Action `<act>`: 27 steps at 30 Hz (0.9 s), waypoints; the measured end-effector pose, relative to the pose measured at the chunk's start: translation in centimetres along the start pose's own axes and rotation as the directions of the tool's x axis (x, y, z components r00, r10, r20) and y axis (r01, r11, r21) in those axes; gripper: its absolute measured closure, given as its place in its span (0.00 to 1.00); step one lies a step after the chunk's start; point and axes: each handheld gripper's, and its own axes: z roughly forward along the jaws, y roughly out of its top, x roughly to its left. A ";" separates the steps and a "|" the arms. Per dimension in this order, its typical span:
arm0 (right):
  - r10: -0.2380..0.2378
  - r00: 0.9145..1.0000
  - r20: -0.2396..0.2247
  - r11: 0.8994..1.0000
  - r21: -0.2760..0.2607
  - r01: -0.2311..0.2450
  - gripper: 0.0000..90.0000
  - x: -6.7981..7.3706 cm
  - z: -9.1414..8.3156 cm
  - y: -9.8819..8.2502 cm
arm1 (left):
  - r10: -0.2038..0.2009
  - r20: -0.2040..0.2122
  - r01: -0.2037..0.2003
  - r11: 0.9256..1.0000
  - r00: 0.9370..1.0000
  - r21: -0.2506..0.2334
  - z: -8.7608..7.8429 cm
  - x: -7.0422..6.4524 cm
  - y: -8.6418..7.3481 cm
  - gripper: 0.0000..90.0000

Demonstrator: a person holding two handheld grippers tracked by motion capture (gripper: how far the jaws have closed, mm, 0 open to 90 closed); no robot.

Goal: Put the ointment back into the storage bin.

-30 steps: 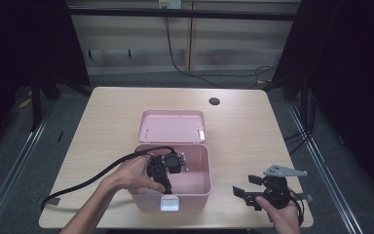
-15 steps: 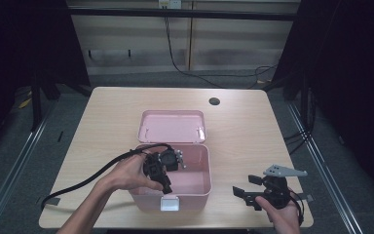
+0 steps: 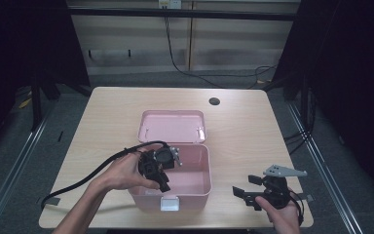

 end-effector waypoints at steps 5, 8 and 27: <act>0.000 1.000 0.000 1.000 0.001 0.000 0.21 0.0 0.0 0.0 | -0.001 -0.014 0.000 1.000 1.000 -0.019 -0.8 -0.3 -0.3 0.75; -0.001 1.000 0.001 1.000 -0.001 0.001 0.21 0.0 0.0 0.0 | 0.002 -0.021 -0.003 1.000 1.000 -0.022 -1.2 -0.3 -0.4 0.74; 0.000 1.000 0.001 1.000 0.001 0.000 0.21 0.0 0.0 0.0 | 0.011 -0.079 -0.018 0.996 0.997 -0.083 -4.3 -1.4 -1.8 0.71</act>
